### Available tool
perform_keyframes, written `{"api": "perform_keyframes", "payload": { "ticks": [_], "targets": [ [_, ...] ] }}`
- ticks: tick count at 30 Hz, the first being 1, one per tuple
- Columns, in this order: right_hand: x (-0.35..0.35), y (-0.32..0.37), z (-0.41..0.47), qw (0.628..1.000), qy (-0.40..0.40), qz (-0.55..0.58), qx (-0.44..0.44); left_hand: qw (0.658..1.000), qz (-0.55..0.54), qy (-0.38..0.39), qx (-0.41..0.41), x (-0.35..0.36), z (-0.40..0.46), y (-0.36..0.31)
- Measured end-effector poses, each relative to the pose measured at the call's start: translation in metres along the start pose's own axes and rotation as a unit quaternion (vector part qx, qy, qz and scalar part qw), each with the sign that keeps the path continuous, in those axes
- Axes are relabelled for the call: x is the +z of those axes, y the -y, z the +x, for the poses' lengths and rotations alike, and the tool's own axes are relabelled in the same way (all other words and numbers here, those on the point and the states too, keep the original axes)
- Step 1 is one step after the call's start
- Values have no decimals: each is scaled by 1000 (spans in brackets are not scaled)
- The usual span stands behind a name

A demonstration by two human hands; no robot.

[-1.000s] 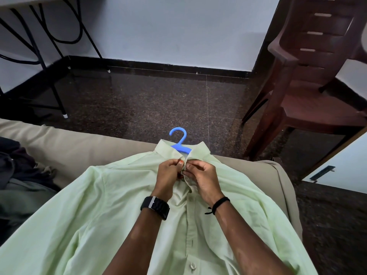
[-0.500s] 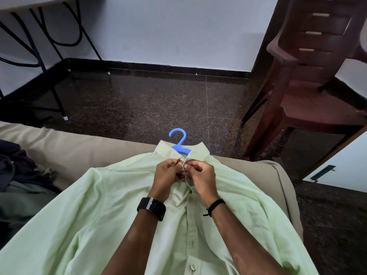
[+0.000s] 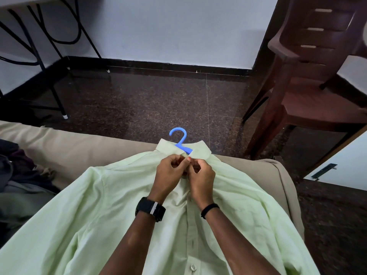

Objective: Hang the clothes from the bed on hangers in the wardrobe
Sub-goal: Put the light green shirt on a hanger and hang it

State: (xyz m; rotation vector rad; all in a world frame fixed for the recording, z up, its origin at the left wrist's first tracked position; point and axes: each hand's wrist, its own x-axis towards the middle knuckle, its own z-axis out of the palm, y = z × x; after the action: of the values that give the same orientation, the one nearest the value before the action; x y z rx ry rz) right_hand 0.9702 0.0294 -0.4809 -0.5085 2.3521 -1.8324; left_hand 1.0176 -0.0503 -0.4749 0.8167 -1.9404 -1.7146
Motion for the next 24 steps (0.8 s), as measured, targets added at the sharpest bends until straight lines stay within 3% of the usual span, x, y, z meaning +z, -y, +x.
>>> {"api": "perform_keyframes", "payload": {
  "ticks": [3,9,24],
  "targets": [
    [0,-1,-1,1000,5,4,-12,1000,-2,12,10,-4,1,-1],
    [-2,-1,-5,998,18,8,-53,990,-132,5,-38,-4,0,-6],
    [-6,-5,0,998,42,49,-13,948,-270,1,-166,0,-1,-11]
  ]
}}
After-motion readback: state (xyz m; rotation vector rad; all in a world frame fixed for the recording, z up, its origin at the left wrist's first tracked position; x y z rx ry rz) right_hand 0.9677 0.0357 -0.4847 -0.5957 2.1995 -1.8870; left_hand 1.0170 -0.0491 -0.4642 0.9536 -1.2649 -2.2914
